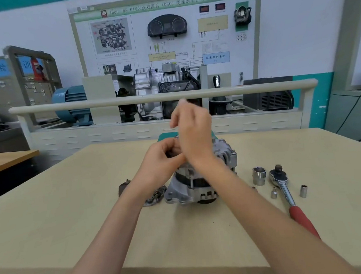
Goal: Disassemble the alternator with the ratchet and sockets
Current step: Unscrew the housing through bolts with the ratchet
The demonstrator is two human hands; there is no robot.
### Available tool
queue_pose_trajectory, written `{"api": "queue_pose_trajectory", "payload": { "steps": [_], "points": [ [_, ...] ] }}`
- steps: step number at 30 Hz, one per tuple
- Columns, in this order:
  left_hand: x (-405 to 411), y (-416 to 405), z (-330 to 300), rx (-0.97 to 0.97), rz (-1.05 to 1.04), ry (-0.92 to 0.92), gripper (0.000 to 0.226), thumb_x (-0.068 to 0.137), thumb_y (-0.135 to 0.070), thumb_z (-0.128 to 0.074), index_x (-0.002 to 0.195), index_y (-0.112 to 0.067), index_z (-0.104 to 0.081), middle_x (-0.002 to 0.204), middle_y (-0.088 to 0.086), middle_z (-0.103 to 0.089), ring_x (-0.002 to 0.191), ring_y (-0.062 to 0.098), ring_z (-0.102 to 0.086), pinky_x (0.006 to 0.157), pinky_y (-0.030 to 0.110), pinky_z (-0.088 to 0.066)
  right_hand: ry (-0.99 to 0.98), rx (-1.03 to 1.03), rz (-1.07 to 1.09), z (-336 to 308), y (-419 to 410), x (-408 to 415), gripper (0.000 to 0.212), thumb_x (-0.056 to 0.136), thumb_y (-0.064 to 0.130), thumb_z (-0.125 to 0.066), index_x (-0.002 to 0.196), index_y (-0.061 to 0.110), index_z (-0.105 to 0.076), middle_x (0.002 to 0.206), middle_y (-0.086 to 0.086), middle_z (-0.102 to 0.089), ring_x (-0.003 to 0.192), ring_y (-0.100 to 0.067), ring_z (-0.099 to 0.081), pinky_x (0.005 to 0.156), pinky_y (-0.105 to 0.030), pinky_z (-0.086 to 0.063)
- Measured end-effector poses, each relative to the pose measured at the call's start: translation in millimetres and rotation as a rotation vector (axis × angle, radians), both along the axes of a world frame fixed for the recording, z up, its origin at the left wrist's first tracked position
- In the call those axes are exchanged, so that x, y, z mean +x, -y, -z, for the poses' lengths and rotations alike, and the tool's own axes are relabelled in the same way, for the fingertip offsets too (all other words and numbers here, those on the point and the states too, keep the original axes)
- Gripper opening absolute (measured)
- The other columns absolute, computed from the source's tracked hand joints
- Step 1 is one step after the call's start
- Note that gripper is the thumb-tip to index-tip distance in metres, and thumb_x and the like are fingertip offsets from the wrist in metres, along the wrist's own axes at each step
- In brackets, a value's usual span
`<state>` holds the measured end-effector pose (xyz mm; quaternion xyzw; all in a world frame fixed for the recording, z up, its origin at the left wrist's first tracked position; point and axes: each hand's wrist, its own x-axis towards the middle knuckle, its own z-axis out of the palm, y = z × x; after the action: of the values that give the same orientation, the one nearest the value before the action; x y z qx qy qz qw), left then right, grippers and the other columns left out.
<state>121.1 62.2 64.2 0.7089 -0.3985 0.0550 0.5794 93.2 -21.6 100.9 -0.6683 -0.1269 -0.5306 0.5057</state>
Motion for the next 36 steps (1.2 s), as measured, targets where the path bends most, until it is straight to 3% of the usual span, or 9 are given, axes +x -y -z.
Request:
{"api": "queue_pose_trajectory", "payload": {
  "steps": [4,9,13,19,21,25,31,33,36],
  "points": [
    [-1,2,0,-0.005,-0.069,0.089,0.041,0.086,0.007,-0.052,0.074,-0.032,-0.052,0.062,-0.011,-0.058,0.054,-0.004,-0.049,0.048,0.014,-0.041,-0.025,-0.437,0.905,21,-9,0,0.023,0.075,0.025,-0.038,0.072,0.009,-0.055,0.075,-0.005,-0.050,0.077,-0.023,-0.043,0.082,-0.035,-0.031],
    [2,-2,2,0.024,0.030,0.039,0.034,0.081,-0.002,-0.064,0.066,-0.032,-0.067,0.063,-0.009,-0.067,0.058,-0.002,-0.058,0.055,0.012,-0.047,-0.056,0.059,-0.151,-10,0,-2,0.046,0.081,0.029,-0.039,0.039,0.011,-0.032,0.041,0.000,-0.032,0.049,-0.016,-0.033,0.059,-0.034,-0.033],
    [5,-1,4,-0.016,0.050,-0.018,0.020,0.082,-0.009,-0.070,0.077,-0.028,-0.072,0.077,-0.001,-0.073,0.073,0.005,-0.067,0.069,0.018,-0.053,-0.194,0.436,-0.667,-20,12,3,0.064,0.097,0.026,-0.026,0.035,0.013,-0.034,0.037,-0.002,-0.035,0.047,-0.019,-0.037,0.080,-0.034,-0.046],
    [6,2,-2,0.066,-0.108,0.116,0.023,0.088,-0.002,-0.054,0.072,-0.012,-0.067,0.063,0.000,-0.066,0.059,0.008,-0.057,0.050,0.034,-0.049,-0.006,-0.426,0.767,20,-9,-3,0.033,0.083,0.031,-0.035,0.070,0.009,-0.057,0.072,-0.004,-0.052,0.075,-0.022,-0.047,0.083,-0.037,-0.035],
    [7,3,-4,0.085,-0.111,0.118,0.014,0.090,-0.006,-0.053,0.085,0.001,-0.064,0.076,0.017,-0.067,0.069,0.019,-0.058,0.060,0.045,-0.051,-0.062,-0.420,0.866,20,-13,-5,0.037,0.084,0.036,-0.033,0.075,0.009,-0.057,0.077,-0.005,-0.053,0.079,-0.024,-0.045,0.087,-0.037,-0.031],
    [6,-3,0,0.037,0.022,0.005,0.029,0.075,-0.002,-0.068,0.064,-0.029,-0.070,0.062,-0.008,-0.067,0.058,0.002,-0.060,0.055,0.016,-0.048,-0.096,-0.085,0.155,-7,1,-7,0.046,0.087,0.027,-0.034,0.047,0.005,-0.041,0.047,-0.008,-0.040,0.053,-0.022,-0.040,0.065,-0.030,-0.033],
    [12,-5,2,-0.002,0.103,-0.084,0.013,0.076,-0.021,-0.073,0.088,-0.023,-0.073,0.086,-0.001,-0.075,0.080,0.010,-0.069,0.074,0.020,-0.055,-0.146,0.298,-0.498,-21,12,3,0.050,0.095,0.010,-0.030,0.046,0.014,-0.034,0.044,-0.005,-0.028,0.043,-0.015,-0.031,0.051,-0.017,-0.037],
    [9,-5,1,0.002,0.080,-0.082,0.010,0.079,-0.006,-0.071,0.083,-0.015,-0.071,0.077,0.002,-0.073,0.071,0.009,-0.066,0.069,0.021,-0.055,-0.110,0.205,-0.388,-17,7,0,0.050,0.093,0.011,-0.034,0.043,0.009,-0.036,0.041,-0.008,-0.031,0.044,-0.018,-0.033,0.054,-0.024,-0.037],
    [8,-5,1,-0.014,0.034,0.020,0.033,0.080,0.012,-0.059,0.076,-0.020,-0.063,0.060,-0.011,-0.066,0.059,-0.002,-0.058,0.054,0.020,-0.048,-0.088,-0.353,0.437,5,-4,-2,0.031,0.083,0.020,-0.043,0.057,0.005,-0.049,0.057,-0.010,-0.046,0.060,-0.021,-0.041,0.071,-0.034,-0.036]
  ]
}}
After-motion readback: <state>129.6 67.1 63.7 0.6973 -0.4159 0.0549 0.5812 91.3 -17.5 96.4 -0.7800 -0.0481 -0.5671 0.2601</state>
